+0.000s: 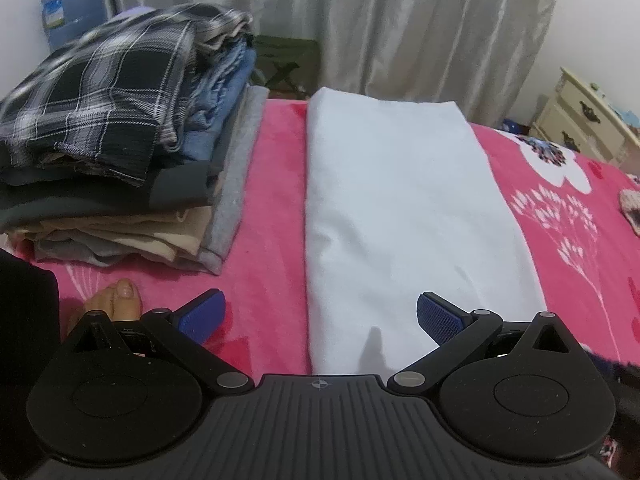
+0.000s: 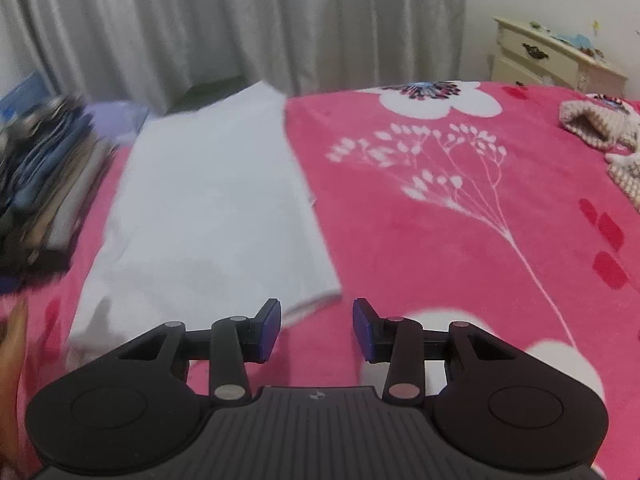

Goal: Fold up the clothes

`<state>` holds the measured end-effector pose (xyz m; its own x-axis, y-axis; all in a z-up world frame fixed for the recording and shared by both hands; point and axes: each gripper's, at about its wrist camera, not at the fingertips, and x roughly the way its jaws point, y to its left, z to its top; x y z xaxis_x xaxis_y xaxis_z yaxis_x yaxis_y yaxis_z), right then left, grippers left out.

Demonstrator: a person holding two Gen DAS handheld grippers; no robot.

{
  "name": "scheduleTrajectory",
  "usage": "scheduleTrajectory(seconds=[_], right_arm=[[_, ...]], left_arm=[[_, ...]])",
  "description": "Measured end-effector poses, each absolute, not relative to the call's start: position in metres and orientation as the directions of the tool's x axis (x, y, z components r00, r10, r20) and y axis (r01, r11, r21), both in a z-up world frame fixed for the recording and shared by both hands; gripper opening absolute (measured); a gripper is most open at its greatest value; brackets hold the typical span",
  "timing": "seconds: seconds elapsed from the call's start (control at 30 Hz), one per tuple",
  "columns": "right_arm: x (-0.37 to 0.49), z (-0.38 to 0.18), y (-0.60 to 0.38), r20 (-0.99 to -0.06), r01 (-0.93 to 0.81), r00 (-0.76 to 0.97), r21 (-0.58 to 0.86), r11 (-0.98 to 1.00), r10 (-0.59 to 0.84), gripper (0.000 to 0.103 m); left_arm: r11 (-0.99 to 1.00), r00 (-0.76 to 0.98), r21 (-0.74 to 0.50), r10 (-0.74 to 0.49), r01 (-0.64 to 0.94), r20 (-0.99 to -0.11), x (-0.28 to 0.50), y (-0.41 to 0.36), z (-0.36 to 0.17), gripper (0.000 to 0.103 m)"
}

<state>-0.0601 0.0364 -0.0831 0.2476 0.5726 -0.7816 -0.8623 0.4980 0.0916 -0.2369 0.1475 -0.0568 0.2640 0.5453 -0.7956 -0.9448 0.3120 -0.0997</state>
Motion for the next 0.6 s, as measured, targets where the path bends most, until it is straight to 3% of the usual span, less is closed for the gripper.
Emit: scheduleTrajectory(seconds=[0.17,0.33,0.6], right_arm=[[-0.094,-0.083,0.035,-0.829,-0.871,0.248,0.036,0.490,0.502,0.043],[-0.112,-0.076,0.038,-0.826,-0.874,0.239,0.046,0.483,0.510,0.048],[-0.128,-0.074,0.043,-0.831,-0.885,0.251,0.010,0.465,0.497,0.049]], left_arm=[[0.342,0.255,-0.070,0.533,-0.937,-0.807,-0.231,0.133,-0.057,0.103],[0.368,0.262,-0.059,0.532,-0.928,-0.805,-0.229,0.118,-0.056,0.103],[0.383,0.261,-0.047,0.531,-0.922,-0.806,-0.226,0.105,-0.058,0.103]])
